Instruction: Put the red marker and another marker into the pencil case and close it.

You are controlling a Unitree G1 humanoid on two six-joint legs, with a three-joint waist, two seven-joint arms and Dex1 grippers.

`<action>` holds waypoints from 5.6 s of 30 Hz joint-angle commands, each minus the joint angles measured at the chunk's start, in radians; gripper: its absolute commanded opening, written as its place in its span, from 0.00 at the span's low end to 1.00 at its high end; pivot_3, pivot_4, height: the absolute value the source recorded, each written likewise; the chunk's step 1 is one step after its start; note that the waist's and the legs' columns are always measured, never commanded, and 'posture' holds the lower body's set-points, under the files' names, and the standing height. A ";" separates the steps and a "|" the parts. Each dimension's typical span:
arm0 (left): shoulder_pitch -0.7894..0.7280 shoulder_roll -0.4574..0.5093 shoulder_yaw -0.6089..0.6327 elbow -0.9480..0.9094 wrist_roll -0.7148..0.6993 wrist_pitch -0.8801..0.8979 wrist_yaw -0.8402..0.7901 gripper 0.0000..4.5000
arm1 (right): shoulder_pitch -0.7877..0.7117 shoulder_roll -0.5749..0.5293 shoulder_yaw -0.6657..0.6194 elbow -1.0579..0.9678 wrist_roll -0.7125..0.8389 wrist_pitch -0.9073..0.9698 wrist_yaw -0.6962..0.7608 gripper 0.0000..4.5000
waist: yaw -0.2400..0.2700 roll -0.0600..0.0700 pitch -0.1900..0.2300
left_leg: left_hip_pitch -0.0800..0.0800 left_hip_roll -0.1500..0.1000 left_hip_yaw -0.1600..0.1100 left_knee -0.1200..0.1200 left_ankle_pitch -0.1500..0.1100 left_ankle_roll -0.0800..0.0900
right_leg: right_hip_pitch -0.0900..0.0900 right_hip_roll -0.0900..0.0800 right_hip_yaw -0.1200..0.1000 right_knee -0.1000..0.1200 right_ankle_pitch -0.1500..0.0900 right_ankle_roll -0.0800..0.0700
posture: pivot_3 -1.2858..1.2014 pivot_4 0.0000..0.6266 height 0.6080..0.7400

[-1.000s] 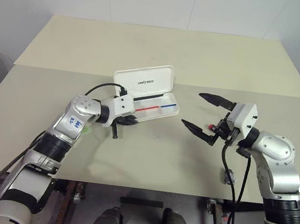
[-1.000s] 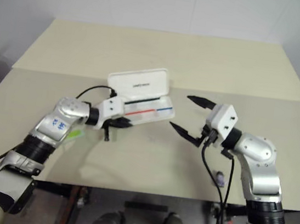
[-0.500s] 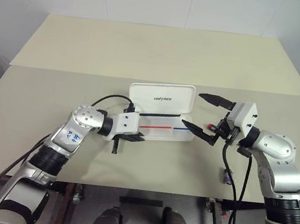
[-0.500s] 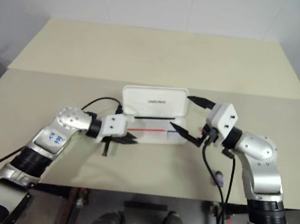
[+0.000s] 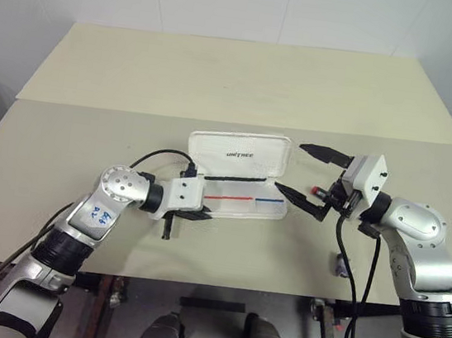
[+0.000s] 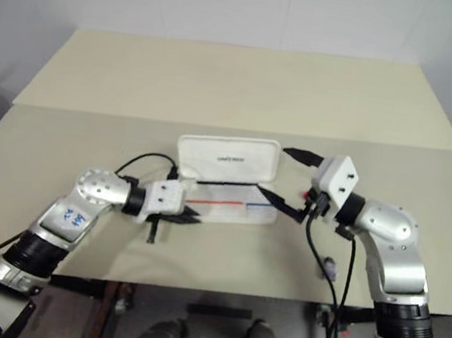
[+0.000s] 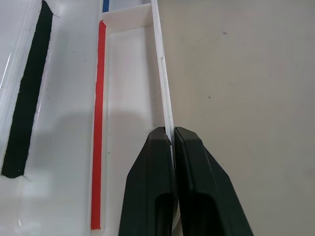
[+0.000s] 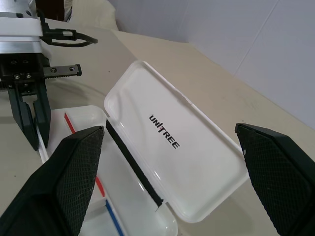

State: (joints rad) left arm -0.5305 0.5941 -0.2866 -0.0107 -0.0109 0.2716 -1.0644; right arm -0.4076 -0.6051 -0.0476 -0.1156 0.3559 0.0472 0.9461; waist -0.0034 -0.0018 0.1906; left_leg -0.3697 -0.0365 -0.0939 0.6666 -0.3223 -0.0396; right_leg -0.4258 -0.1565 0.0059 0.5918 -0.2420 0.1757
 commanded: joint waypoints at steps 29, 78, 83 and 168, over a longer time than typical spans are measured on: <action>0.139 -0.070 0.126 0.020 -0.231 -0.217 -0.067 0.99 | -0.047 -0.044 -0.035 0.002 0.035 0.042 0.035 1.00 | -0.001 0.000 0.000 | 0.000 0.000 0.000 0.000 0.000 0.000 | 0.000 0.000 0.000 -0.001 0.000 0.000 | 0.52 0.24 1.00; 0.251 0.144 0.432 -0.276 -0.611 0.057 -0.083 0.99 | -0.388 -0.175 0.065 1.120 -0.258 -0.221 0.342 1.00 | -0.030 0.000 0.000 | 0.000 0.001 0.002 -0.001 0.000 -0.001 | 0.000 0.000 0.001 -0.002 0.001 -0.001 | 0.52 0.24 1.00; 0.262 0.177 0.465 -0.248 -0.602 0.049 -0.093 1.00 | -0.429 -0.144 0.090 1.242 -0.309 -0.254 0.344 0.86 | -0.032 -0.002 -0.001 | 0.002 0.003 0.002 -0.001 0.001 -0.001 | 0.001 0.002 0.001 -0.003 0.001 -0.002 | 0.52 0.24 1.00; 0.598 0.144 0.633 -0.231 -0.476 -0.165 0.069 1.00 | -0.390 0.114 0.234 0.357 -0.030 -0.081 0.568 0.99 | -0.039 -0.001 0.002 | 0.013 0.030 0.013 -0.014 -0.004 -0.012 | -0.003 0.026 0.002 -0.004 0.003 -0.020 | 0.52 0.24 1.00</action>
State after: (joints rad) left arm 0.0298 0.7322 0.2723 -0.2300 -0.4865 0.1339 -1.0039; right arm -0.8248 -0.4502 0.2435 0.2945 0.2846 -0.0649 1.5002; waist -0.0429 -0.0030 0.1926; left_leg -0.3562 -0.0059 -0.0801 0.6528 -0.3274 -0.0506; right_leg -0.4288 -0.1300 0.0082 0.5882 -0.2398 0.1551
